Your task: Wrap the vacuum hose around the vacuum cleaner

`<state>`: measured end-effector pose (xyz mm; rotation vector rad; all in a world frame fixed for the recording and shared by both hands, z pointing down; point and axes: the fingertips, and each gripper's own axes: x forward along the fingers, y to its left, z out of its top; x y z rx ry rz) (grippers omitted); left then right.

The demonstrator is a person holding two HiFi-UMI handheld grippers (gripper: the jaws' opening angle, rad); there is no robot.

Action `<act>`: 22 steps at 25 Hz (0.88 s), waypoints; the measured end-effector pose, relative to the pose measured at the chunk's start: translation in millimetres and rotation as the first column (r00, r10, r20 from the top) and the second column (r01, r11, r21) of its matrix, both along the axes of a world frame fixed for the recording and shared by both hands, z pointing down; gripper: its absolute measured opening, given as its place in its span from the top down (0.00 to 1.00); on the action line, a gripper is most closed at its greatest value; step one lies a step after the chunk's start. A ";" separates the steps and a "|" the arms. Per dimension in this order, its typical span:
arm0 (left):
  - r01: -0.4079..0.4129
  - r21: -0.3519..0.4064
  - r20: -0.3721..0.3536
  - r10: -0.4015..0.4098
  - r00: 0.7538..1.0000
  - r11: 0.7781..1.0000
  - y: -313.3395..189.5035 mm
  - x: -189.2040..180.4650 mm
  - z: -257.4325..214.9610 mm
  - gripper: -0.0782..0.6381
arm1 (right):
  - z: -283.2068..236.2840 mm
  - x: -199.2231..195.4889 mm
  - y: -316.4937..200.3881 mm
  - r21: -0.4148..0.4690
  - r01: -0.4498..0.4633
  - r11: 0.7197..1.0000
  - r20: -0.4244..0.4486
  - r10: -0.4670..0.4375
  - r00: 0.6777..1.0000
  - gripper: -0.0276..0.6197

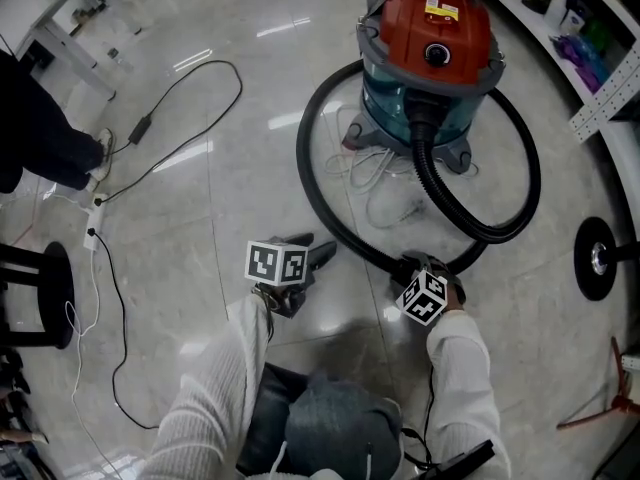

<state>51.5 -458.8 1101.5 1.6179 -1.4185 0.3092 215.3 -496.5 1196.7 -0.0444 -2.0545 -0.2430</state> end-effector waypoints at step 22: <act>0.084 0.396 -0.026 -0.081 0.996 0.914 26.0 7.0 -303.7 0.78 | -277.0 49.5 31.4 -0.517 -0.505 0.691 0.299 0.699 0.649 0.58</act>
